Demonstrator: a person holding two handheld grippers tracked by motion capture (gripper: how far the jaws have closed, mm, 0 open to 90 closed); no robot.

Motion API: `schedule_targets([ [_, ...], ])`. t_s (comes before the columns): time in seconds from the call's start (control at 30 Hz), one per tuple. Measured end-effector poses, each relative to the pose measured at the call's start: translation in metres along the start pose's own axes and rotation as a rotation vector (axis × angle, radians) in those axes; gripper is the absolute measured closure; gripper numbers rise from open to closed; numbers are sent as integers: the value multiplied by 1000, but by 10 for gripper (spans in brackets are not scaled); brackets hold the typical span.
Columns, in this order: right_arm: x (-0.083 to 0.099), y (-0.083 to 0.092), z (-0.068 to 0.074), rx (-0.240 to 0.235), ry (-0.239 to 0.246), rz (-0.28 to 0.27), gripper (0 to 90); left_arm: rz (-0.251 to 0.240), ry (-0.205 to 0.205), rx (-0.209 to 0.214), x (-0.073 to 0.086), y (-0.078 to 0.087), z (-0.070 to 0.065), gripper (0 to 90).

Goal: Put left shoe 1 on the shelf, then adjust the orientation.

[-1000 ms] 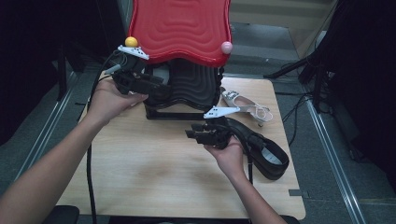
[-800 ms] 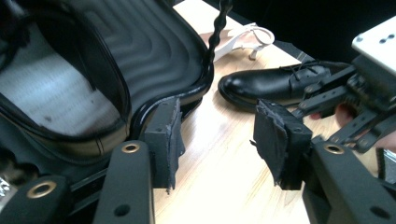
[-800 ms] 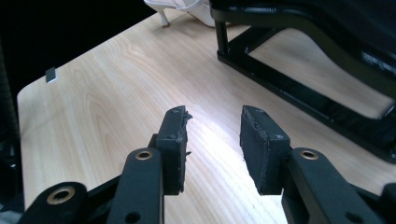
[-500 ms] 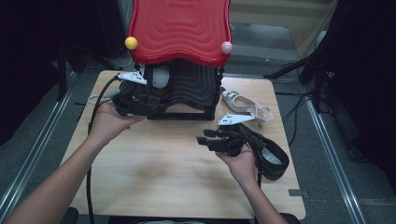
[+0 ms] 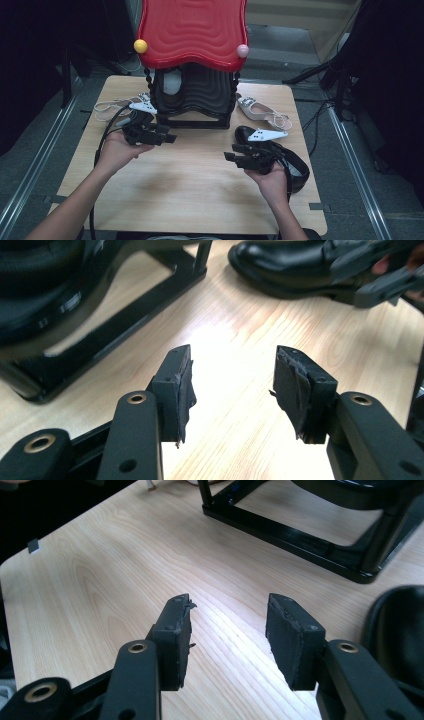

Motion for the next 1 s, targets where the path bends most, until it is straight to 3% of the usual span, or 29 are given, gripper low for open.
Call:
schedule_targets([
  [0.17, 8, 9, -4, 20, 9, 10, 542, 1, 29, 17, 15, -5, 0, 504],
  [0.33, 13, 19, -8, 27, 3, -4, 543, 22, 9, -3, 28, -7, -3, 502],
  [0.53, 24, 24, -16, 47, -18, 23, 554, 18, 11, 4, 38, -11, -10, 502],
  [0.63, 25, 20, -19, 35, -38, 39, 556, 32, 6, 16, 44, -16, -12, 501],
  [0.8, 25, 18, -23, 44, -49, 52, 558, 31, 19, 30, 49, -20, -12, 501],
  [1.0, 31, 30, -30, 75, -74, 45, 559, 40, 10, 42, 49, -26, -11, 501],
])
Point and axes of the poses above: each handheld gripper's, and its own axes: y roughly backward along the jaws, x roughly out of its underside, z roughly to its left, the point moved 6 cm from there along -y, roughly forward along the jaws, and after that the axes turned 4 degrees about -y, right-handed, at the moved point
